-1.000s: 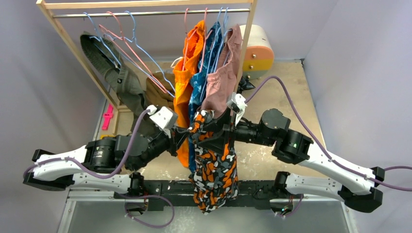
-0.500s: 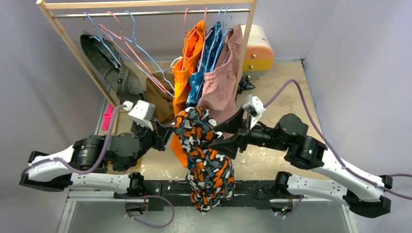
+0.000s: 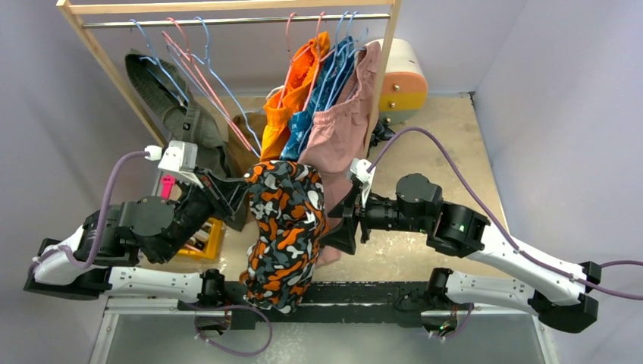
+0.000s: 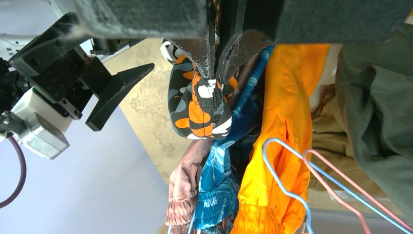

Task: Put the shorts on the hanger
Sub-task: Adjust the shorts at the center of the board.

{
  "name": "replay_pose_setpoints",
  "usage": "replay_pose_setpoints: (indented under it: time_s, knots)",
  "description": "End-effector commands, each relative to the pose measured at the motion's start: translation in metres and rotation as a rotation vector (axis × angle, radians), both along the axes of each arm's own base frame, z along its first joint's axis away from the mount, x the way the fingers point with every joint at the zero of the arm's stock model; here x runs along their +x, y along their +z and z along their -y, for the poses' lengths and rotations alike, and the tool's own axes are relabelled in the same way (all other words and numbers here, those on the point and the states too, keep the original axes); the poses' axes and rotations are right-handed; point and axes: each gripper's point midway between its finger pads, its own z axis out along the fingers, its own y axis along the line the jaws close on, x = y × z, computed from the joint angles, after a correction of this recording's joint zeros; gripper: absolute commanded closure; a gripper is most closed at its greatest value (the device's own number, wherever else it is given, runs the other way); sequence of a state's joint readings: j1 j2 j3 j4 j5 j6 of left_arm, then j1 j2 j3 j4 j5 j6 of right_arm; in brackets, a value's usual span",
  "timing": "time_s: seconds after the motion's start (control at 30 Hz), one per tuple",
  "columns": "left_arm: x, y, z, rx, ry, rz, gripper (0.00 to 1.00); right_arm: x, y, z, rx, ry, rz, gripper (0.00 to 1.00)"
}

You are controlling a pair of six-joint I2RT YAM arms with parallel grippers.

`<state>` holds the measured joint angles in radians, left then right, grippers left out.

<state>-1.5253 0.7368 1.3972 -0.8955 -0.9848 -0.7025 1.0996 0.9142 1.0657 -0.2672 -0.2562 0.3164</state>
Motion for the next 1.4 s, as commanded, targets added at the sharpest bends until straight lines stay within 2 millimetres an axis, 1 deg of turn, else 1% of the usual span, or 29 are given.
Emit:
replay_pose_setpoints:
  time_s: [0.0,0.07,0.2,0.33,0.37,0.47,0.6,0.67,0.7,0.73,0.8,0.83,0.97,1.03,1.13,1.2,1.27,1.37]
  knots:
    - [0.006,0.028,-0.005,-0.042,0.036,0.038,1.00,0.001,0.006,0.007,-0.003,-0.020,0.026,0.22]
    - [0.006,0.029,-0.004,-0.034,0.035,0.043,1.00,0.002,0.003,0.004,0.004,-0.025,0.003,0.20]
    - [0.006,0.026,0.000,-0.019,0.031,0.051,1.00,0.004,-0.001,-0.010,0.061,-0.042,-0.059,0.17]
    - [0.005,0.025,0.004,-0.014,0.012,0.053,1.00,0.014,0.002,-0.019,0.118,-0.095,-0.096,0.15]
    - [0.004,0.025,0.006,-0.010,0.005,0.054,1.00,0.016,0.000,-0.021,0.115,-0.101,-0.101,0.16]
    - [0.002,0.024,0.010,0.006,-0.021,0.057,1.00,0.022,-0.015,-0.028,0.063,-0.120,-0.109,0.19]
    - [-0.003,0.023,0.016,0.021,-0.067,0.062,1.00,0.027,-0.024,-0.030,-0.003,-0.135,-0.097,0.32]
    - [-0.005,0.024,0.019,0.025,-0.091,0.068,1.00,0.028,-0.023,-0.030,-0.010,-0.131,-0.081,0.43]
    - [-0.006,0.025,0.021,0.028,-0.100,0.072,1.00,0.028,-0.021,-0.030,-0.011,-0.123,-0.070,0.54]
    - [-0.008,0.026,0.022,0.025,-0.114,0.076,1.00,0.027,-0.018,-0.030,-0.011,-0.109,-0.055,0.70]
    - [-0.012,0.032,0.026,0.014,-0.154,0.090,1.00,0.021,-0.003,-0.027,0.004,-0.068,-0.011,0.97]
    - [-0.014,0.036,0.027,0.003,-0.175,0.097,1.00,0.017,0.010,-0.024,0.026,-0.041,0.019,1.00]
    - [-0.026,0.054,0.030,-0.057,-0.266,0.132,1.00,-0.016,0.084,-0.004,0.224,0.105,0.152,1.00]
    - [-0.031,0.064,0.029,-0.093,-0.304,0.151,1.00,-0.033,0.109,0.006,0.278,0.170,0.187,1.00]
    - [-0.038,0.078,0.022,-0.156,-0.349,0.183,1.00,-0.044,0.142,0.019,0.338,0.203,0.258,1.00]
    - [-0.043,0.085,0.020,-0.188,-0.378,0.199,1.00,-0.044,0.154,0.027,0.363,0.193,0.297,1.00]
    - [-0.046,0.090,0.016,-0.216,-0.394,0.210,1.00,-0.044,0.161,0.031,0.374,0.179,0.326,1.00]
    - [-0.047,0.095,0.009,-0.243,-0.397,0.214,1.00,-0.040,0.163,0.034,0.357,0.157,0.345,1.00]
